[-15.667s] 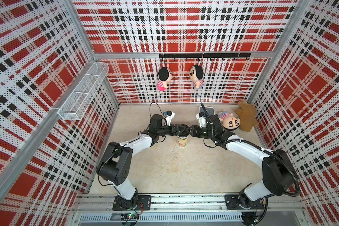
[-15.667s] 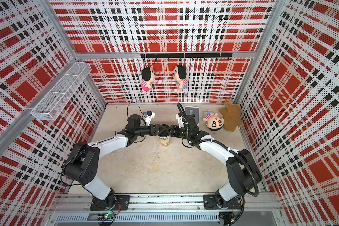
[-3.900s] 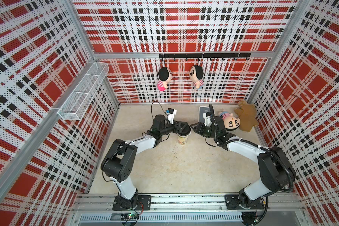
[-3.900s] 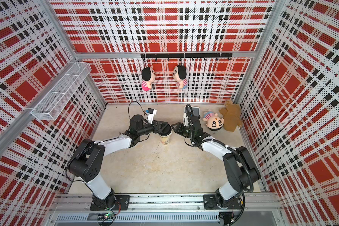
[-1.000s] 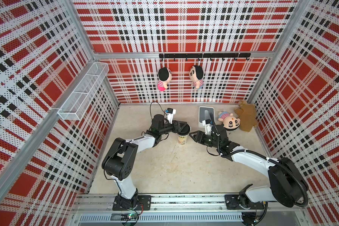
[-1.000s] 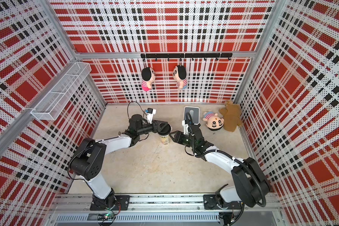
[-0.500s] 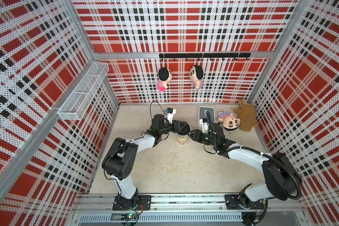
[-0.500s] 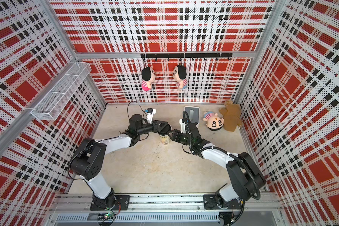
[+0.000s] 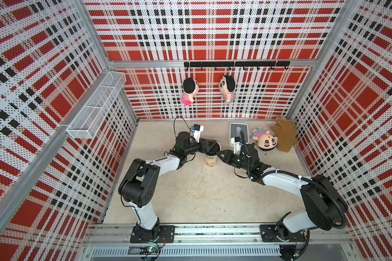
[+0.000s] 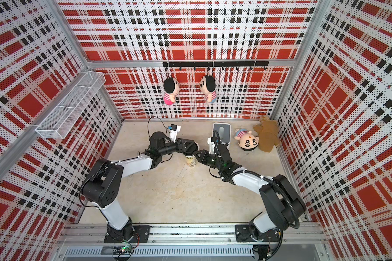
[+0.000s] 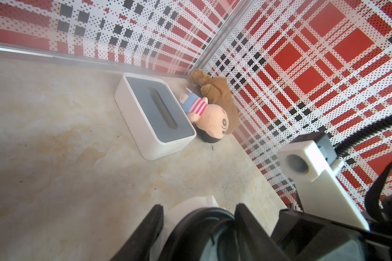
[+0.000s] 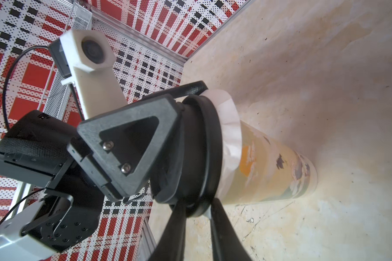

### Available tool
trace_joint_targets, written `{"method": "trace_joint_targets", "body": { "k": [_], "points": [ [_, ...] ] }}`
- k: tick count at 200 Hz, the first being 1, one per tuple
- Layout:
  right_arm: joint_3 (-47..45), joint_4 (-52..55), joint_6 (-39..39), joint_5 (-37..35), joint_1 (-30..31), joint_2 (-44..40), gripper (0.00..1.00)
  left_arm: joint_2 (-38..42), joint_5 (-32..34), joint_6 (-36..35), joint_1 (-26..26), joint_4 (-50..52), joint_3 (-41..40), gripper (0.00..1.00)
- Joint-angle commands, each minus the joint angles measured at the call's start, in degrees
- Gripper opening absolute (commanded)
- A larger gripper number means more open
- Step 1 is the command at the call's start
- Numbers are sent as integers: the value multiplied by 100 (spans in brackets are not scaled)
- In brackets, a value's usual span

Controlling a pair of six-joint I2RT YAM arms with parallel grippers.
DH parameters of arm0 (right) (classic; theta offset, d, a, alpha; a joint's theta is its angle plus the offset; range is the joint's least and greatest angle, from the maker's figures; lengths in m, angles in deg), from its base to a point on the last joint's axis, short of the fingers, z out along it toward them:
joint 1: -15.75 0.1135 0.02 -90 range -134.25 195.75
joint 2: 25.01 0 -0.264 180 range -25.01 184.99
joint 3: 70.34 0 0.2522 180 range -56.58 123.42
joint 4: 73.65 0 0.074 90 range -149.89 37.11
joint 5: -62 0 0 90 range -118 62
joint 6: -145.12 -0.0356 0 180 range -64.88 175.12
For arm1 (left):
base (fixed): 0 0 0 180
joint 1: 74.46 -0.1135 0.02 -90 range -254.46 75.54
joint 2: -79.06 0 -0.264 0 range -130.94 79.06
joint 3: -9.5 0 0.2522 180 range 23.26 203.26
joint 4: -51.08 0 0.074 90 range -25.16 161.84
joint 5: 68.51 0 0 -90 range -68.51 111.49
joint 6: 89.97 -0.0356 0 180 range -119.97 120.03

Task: Put the leak-proof paper on the milk tea cups
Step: Secure the cup lid on the cup.

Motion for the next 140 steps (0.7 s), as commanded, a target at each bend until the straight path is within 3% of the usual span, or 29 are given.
{"method": "trace_joint_targets", "body": {
  "k": [1,60,100,140],
  "points": [
    [-533,850,-166,-741,27,544,21,-1112,391,-838,138,2523,-726,53],
    [-641,682,-184,-621,155,781,23,-1146,351,-867,91,2532,-717,53],
    [865,2200,778,-870,155,201,39,-1059,421,-840,97,2576,-735,53],
    [1544,2405,1061,-841,111,149,42,-1073,457,-767,119,2584,-706,53]
  ]
}}
